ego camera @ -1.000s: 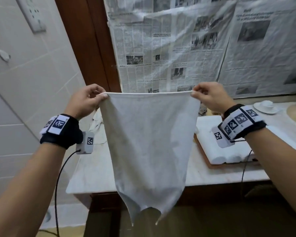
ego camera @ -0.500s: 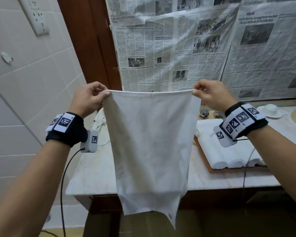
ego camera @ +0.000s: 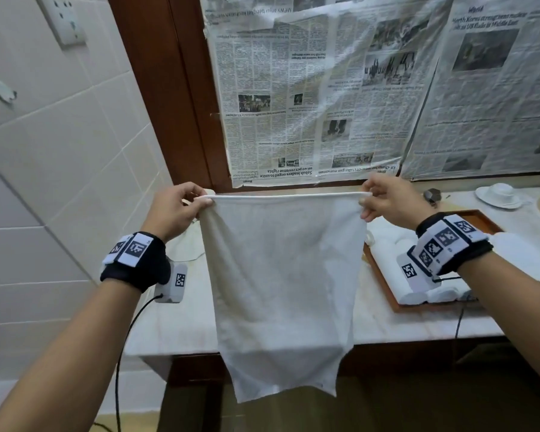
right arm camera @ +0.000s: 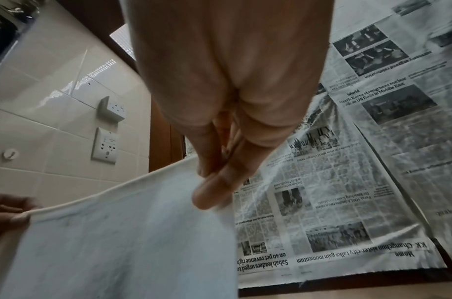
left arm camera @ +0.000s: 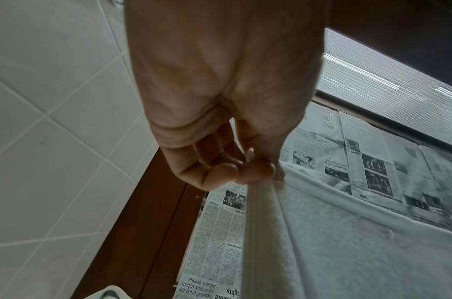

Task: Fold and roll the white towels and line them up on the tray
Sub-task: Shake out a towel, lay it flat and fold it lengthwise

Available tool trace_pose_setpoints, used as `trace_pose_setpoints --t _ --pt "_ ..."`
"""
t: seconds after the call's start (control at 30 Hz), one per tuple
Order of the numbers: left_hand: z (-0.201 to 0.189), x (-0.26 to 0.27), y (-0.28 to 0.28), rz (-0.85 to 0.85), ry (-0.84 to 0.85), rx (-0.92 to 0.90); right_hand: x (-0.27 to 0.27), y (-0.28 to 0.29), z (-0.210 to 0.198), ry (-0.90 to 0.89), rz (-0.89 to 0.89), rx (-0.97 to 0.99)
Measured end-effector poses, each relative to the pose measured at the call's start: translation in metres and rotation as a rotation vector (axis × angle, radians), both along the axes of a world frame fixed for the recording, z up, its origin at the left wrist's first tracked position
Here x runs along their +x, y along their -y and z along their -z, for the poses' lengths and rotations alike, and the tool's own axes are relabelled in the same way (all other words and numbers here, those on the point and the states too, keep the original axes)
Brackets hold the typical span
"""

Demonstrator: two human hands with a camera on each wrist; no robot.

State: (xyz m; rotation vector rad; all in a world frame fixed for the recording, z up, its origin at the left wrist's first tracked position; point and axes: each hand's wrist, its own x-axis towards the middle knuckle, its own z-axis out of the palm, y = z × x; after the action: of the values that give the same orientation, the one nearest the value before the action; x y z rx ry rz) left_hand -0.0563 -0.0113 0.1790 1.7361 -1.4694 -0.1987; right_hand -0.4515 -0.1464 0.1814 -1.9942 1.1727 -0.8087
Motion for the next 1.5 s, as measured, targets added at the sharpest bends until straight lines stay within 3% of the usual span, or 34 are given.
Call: trace_pose_setpoints --t 0.33,0.53,0.73,0.87,1.5 --pt "0.039 0.027 0.033 -0.043 0.041 0.025 0.033 0.027 0.039 0.017 0.159 -0.070" --pt "0.058 0.034 0.060 -0.079 0.056 0.054 0.048 0.048 0.058 -0.022 0.126 0.071" --pt "0.046 0.051 0.074 -0.109 -0.107 -0.002 0.050 0.064 0.025 0.151 0.034 0.029" --pt "0.028 0.048 0.069 -0.070 -0.165 -0.034 0.048 0.067 0.009 0.127 -0.016 -0.041" --pt "0.008 0.002 -0.035 0.037 -0.235 -0.077 -0.015 -0.051 0.006 0.202 -0.024 -0.061"
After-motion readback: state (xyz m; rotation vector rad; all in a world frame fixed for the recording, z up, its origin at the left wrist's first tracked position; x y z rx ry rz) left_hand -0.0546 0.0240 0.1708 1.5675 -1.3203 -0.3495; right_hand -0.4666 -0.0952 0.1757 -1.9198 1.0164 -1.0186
